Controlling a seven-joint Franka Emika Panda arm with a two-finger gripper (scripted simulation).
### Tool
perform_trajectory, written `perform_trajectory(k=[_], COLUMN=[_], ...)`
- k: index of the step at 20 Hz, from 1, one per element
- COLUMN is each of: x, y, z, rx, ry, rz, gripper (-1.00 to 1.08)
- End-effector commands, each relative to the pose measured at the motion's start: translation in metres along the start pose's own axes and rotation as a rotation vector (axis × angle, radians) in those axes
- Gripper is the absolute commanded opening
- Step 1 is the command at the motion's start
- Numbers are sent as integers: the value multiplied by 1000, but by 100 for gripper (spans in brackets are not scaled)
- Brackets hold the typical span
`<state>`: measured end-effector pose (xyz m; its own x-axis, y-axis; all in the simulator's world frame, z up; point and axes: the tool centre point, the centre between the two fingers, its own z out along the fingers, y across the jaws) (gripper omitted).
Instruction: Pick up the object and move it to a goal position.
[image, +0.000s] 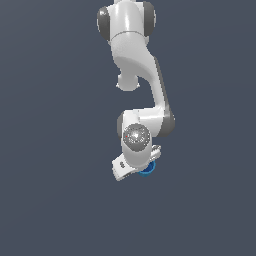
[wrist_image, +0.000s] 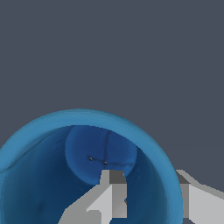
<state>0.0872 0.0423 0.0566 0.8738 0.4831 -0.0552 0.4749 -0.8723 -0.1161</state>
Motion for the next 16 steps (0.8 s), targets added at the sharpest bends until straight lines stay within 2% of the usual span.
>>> perform_trajectory(k=[1,9,16], x=[-1,-20,-54], y=[1,7,17], z=[-3,-29,-79], rx=[-1,-1,-1], ry=[1,1,1], rz=[0,0,0], gripper=[-100,-100,-100])
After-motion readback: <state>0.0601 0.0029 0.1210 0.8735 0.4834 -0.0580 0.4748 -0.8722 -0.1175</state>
